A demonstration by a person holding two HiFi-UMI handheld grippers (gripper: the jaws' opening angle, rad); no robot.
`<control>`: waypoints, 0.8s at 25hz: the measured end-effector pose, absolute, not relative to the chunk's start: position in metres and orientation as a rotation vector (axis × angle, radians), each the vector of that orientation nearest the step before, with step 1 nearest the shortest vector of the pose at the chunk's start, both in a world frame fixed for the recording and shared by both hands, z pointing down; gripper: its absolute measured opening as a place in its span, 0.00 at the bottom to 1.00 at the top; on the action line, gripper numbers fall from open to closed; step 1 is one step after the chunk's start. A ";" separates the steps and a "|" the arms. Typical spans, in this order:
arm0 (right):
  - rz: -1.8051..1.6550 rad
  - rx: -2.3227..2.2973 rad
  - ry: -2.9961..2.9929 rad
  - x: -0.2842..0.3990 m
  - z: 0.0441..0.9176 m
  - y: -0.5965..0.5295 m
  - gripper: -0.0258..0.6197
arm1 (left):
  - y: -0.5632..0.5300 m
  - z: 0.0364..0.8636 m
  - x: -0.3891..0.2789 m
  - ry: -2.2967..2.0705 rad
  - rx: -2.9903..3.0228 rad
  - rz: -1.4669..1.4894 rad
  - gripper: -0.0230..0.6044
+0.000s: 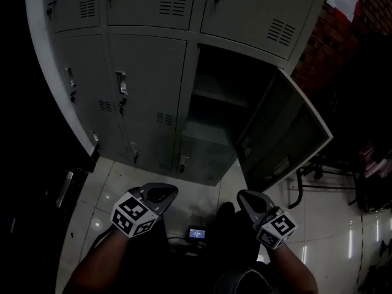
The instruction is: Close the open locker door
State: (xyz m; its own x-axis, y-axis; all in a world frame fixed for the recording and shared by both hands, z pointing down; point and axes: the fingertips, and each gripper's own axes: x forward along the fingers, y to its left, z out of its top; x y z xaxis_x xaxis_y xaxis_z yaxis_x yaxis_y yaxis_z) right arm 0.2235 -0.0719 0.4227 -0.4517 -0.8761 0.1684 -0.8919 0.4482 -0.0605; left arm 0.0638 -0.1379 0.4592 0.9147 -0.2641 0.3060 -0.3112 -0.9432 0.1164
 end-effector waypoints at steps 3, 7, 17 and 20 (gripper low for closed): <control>0.213 1.646 -2.604 0.234 0.402 -0.061 0.10 | -0.139 0.459 0.062 -0.450 2.911 0.429 0.06; 0.180 1.771 -2.514 0.268 0.389 -0.040 0.14 | -0.139 0.459 0.063 -0.450 2.914 0.434 0.06; 0.129 1.870 -2.557 0.337 0.347 -0.059 0.42 | -0.138 0.461 0.066 -0.453 2.920 0.455 0.06; 0.138 1.825 -2.556 0.343 0.351 -0.073 0.42 | -0.138 0.461 0.068 -0.454 2.918 0.458 0.06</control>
